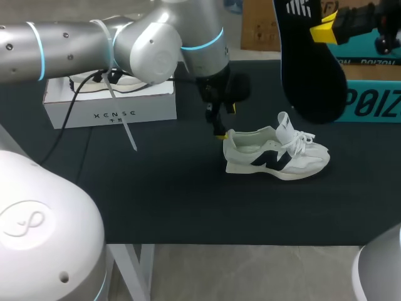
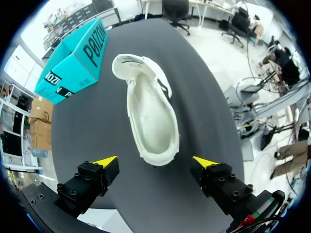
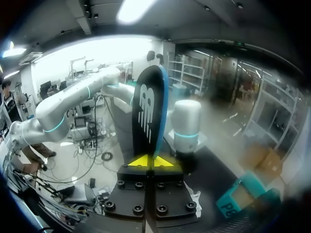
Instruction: Take the shoe out of the shoebox, open the shoe tongue, remove and reinsert the insole, then place the shoe into the shoebox
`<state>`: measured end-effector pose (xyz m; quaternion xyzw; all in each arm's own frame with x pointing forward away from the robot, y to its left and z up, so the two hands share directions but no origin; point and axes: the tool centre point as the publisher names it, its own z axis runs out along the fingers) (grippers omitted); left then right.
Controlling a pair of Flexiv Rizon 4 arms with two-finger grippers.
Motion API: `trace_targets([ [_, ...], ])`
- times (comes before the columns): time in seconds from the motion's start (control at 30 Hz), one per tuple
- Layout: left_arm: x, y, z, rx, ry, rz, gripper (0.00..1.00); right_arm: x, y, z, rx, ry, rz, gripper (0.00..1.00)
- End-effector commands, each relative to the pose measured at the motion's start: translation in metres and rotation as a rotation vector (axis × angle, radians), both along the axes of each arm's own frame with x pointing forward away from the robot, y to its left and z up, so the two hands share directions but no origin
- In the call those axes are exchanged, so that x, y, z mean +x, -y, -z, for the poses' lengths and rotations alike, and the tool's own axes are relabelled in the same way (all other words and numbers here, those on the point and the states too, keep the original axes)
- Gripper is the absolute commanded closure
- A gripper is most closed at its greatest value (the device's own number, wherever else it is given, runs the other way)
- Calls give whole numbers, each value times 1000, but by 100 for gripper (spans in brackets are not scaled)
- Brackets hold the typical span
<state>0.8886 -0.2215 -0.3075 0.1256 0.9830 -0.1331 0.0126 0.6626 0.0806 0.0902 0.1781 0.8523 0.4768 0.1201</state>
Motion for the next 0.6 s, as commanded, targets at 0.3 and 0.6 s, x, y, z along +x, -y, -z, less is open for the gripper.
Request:
trace_targets([
  [0.3, 2, 11, 2, 0, -7, 13, 0, 4, -3, 3, 4, -2, -3, 100],
  [0.6, 12, 47, 5, -15, 41, 32, 0, 4, -3, 3, 4, -2, -3, 100],
])
